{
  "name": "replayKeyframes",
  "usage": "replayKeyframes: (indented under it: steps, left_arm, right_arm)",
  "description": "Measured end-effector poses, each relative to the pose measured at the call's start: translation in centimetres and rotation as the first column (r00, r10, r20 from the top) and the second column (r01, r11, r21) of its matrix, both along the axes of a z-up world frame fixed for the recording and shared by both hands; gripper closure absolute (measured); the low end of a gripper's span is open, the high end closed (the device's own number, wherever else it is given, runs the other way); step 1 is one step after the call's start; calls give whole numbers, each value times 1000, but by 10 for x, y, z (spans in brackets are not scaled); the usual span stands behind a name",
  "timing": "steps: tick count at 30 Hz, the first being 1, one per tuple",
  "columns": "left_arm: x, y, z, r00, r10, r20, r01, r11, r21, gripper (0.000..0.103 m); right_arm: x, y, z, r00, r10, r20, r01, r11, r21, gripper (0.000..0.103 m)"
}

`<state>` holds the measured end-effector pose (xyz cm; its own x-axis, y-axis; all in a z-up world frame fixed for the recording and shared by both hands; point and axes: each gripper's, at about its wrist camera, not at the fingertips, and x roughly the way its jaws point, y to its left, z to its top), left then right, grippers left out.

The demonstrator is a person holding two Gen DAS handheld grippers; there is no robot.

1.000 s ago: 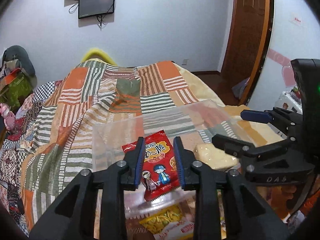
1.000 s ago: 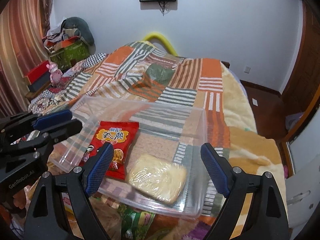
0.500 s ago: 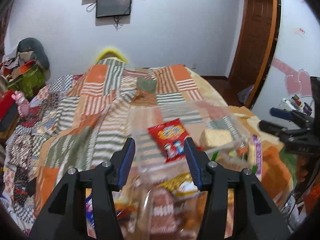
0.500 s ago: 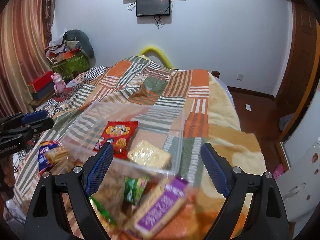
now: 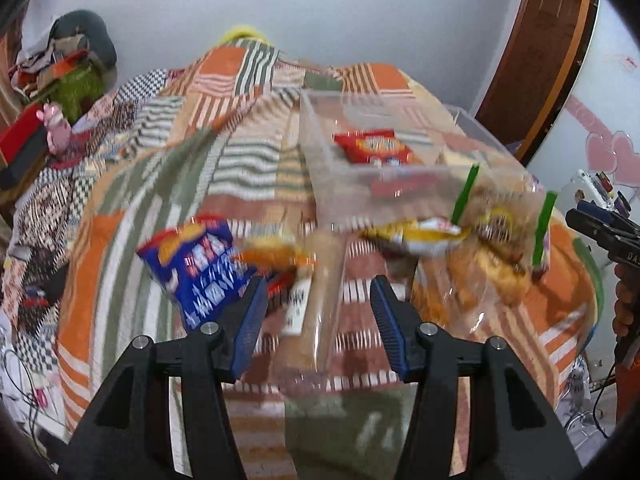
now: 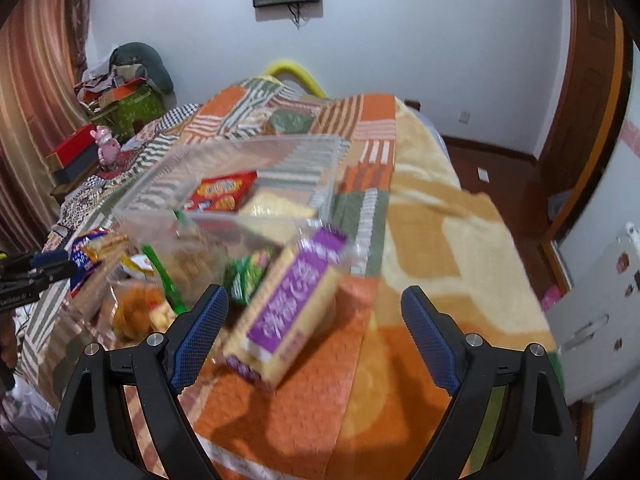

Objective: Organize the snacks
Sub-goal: 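Grasp cracker roll with left tool while right tool grasps purple coconut roll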

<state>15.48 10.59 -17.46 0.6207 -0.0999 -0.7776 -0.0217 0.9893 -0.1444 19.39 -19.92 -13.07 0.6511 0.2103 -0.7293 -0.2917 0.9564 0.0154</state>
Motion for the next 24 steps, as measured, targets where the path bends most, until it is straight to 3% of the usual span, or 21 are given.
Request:
replayKeyframes:
  steps: [3, 6, 19, 22, 24]
  left_arm:
    - [0, -3, -16, 1000, -6, -30, 5, 1000, -19, 53]
    - [3, -6, -27, 999, -15, -53, 13, 999, -38, 58]
    - [25, -13, -42, 998, -21, -54, 22, 1000, 16, 58]
    - [37, -8, -60, 994, -3, -110, 1, 1000, -14, 58]
    - [38, -6, -63, 995, 8, -96, -11, 1000, -26, 61]
  right_arm:
    - [1, -3, -8, 999, -16, -31, 17, 1000, 18, 17]
    - [4, -5, -14, 998, -17, -54, 20, 999, 37, 24]
    - [14, 12, -40, 991, 25, -131, -15, 997, 72, 36]
    - [14, 13, -42, 991, 17, -131, -8, 997, 73, 39]
    - [13, 11, -41, 992, 17, -128, -7, 997, 82, 43]
